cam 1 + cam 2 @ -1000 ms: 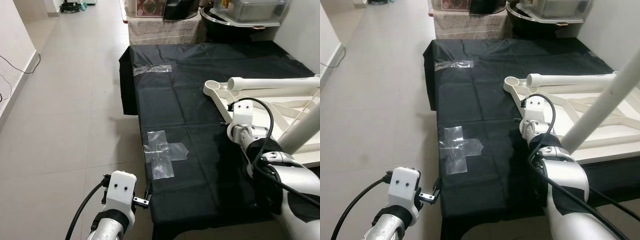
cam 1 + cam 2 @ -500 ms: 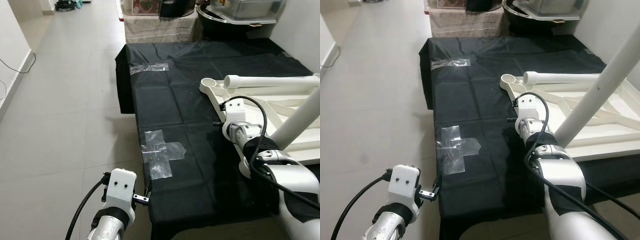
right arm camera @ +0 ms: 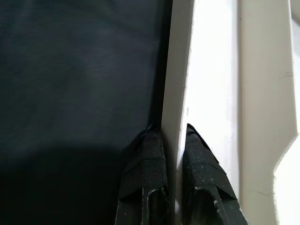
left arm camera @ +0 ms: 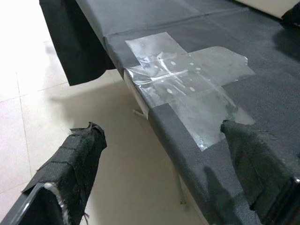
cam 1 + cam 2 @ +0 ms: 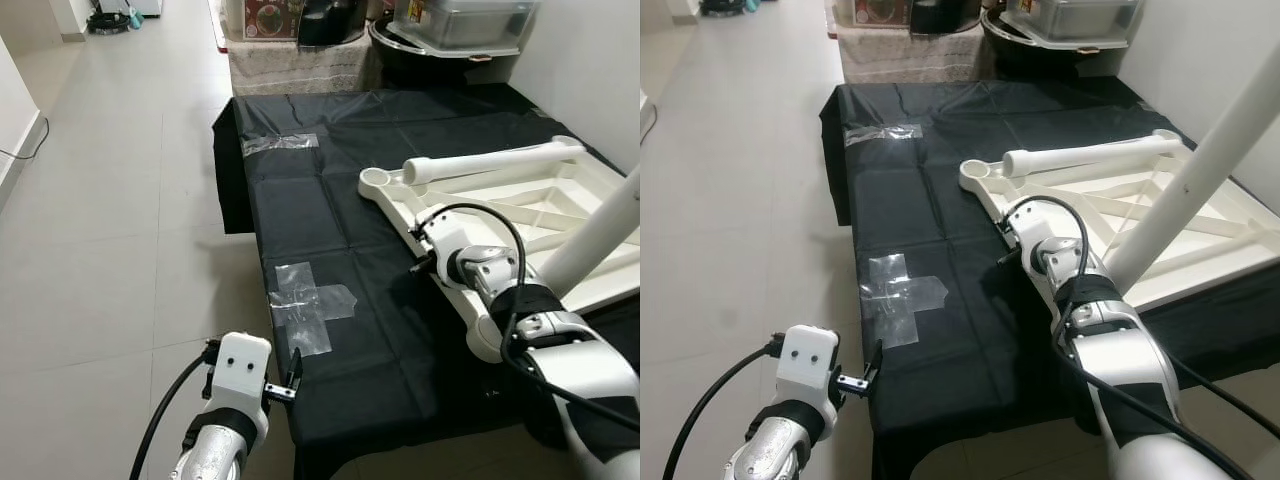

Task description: Building children table

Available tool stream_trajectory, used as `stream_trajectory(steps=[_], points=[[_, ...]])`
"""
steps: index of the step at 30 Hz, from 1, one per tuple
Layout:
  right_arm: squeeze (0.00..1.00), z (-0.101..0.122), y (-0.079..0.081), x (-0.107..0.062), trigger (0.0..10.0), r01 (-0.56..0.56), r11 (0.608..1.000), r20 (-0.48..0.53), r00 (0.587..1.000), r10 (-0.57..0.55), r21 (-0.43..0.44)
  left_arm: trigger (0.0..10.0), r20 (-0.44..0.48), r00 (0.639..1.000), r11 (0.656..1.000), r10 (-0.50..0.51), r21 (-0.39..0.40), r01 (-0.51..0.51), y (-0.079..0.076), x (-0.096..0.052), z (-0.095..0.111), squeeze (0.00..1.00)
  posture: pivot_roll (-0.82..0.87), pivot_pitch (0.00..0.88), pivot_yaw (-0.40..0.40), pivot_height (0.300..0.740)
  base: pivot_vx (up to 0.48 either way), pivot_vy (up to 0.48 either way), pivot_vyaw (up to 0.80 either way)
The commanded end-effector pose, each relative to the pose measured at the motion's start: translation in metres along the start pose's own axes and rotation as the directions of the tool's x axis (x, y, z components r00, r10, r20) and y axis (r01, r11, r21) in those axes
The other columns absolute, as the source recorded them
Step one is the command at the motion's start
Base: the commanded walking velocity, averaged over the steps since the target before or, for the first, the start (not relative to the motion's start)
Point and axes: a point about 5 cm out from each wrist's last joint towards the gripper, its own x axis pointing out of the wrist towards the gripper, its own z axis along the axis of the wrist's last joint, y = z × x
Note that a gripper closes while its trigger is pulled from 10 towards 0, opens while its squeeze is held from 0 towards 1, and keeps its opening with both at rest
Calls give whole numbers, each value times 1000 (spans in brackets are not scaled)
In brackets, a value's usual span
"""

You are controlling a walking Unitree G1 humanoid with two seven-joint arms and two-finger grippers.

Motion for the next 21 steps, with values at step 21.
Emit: stream_trajectory(steps=[21], points=[[0, -56, 14, -26, 0, -590, 712, -264, 807, 528, -379, 10000, -24, 1000, 1000, -3, 10, 3, 1, 1, -9, 0, 56, 98, -68, 740, 0, 0, 0]])
